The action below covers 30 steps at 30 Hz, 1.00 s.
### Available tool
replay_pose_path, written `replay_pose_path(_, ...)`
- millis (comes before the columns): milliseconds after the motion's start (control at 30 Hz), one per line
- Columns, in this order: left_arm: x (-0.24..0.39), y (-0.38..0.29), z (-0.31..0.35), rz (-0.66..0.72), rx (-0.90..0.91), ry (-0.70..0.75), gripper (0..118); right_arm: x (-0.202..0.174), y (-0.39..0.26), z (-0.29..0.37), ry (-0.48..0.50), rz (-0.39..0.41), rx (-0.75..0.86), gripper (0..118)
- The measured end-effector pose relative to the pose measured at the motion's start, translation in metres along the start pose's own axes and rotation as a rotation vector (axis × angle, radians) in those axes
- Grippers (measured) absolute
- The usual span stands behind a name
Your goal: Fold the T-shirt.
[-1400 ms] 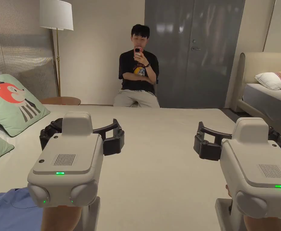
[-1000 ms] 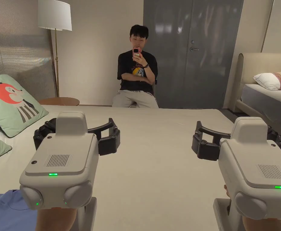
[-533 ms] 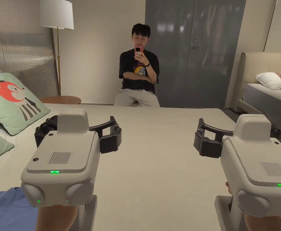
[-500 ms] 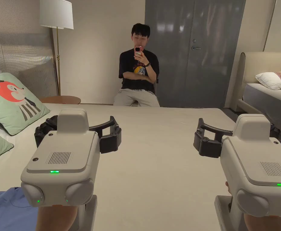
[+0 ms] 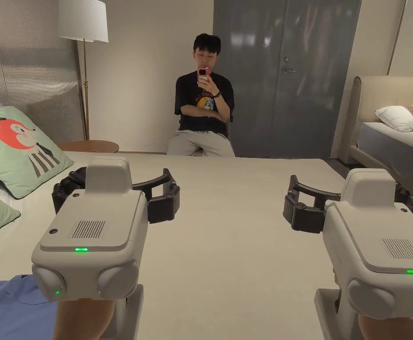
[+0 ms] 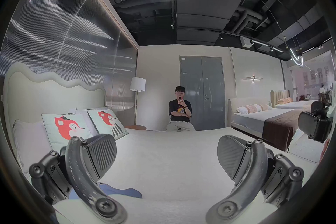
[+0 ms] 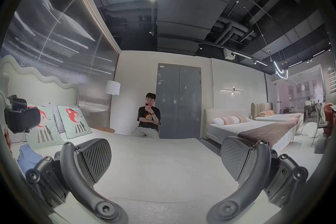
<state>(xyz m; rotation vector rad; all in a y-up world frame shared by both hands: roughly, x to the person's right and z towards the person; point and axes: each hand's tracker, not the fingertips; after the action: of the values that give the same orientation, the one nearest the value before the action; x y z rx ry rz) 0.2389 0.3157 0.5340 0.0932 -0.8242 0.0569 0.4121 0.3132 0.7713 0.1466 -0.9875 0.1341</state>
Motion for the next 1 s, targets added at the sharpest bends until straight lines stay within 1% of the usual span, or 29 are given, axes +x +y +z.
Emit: replay_pose_path(1000, -0.0028, 0.0017, 0.0008, -0.015, 0.014, 0.024, 111, -0.0013, 0.0019, 0.001, -0.013, 0.017, 0.004, 118)
